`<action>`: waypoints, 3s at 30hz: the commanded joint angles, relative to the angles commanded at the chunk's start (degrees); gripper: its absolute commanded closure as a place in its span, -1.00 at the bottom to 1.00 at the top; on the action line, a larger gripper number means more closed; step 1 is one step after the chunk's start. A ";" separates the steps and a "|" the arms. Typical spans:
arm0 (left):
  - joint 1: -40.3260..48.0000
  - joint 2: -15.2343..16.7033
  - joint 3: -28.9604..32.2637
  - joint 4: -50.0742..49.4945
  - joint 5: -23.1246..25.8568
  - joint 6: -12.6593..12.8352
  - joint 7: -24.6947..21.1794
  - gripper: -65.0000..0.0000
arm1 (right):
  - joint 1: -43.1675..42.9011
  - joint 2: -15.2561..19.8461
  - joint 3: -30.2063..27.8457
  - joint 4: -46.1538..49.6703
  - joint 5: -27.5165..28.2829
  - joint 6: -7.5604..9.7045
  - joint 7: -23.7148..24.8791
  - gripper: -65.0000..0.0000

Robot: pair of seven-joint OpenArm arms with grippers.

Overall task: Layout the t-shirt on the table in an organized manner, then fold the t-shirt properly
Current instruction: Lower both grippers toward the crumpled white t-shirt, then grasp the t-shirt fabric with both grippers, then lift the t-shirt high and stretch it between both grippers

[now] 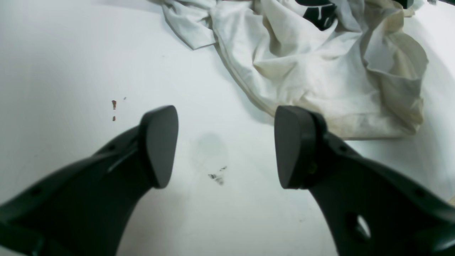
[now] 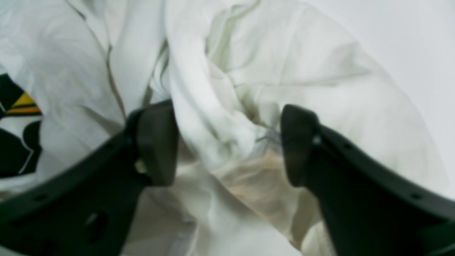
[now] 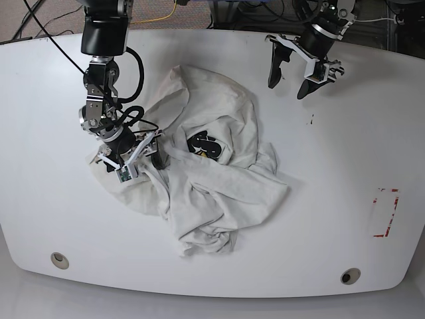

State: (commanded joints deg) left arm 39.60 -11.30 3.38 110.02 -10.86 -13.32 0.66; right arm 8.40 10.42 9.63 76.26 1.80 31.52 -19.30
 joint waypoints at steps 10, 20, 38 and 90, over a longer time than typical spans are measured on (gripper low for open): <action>-5.45 3.60 2.64 -0.53 -0.09 0.09 9.67 -0.24 | -0.26 0.18 0.09 1.67 0.00 -0.18 -0.44 1.00; -12.92 10.90 2.37 -4.66 -0.09 0.09 20.22 -0.25 | -4.04 0.18 0.09 10.20 0.00 -0.18 -3.25 1.00; -21.19 15.12 3.87 -16.79 -0.18 -0.09 24.70 -0.24 | -10.02 0.26 0.09 21.27 0.00 -0.18 -3.78 1.00; -77.45 6.68 -13.71 3.43 -0.35 -10.81 62.07 0.98 | 15.12 7.03 10.37 30.33 0.70 0.44 -17.93 1.00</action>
State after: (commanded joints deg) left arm -37.85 -4.62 -10.33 113.45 -11.21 -24.13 62.73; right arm 23.52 17.45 20.00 106.59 2.51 31.96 -37.23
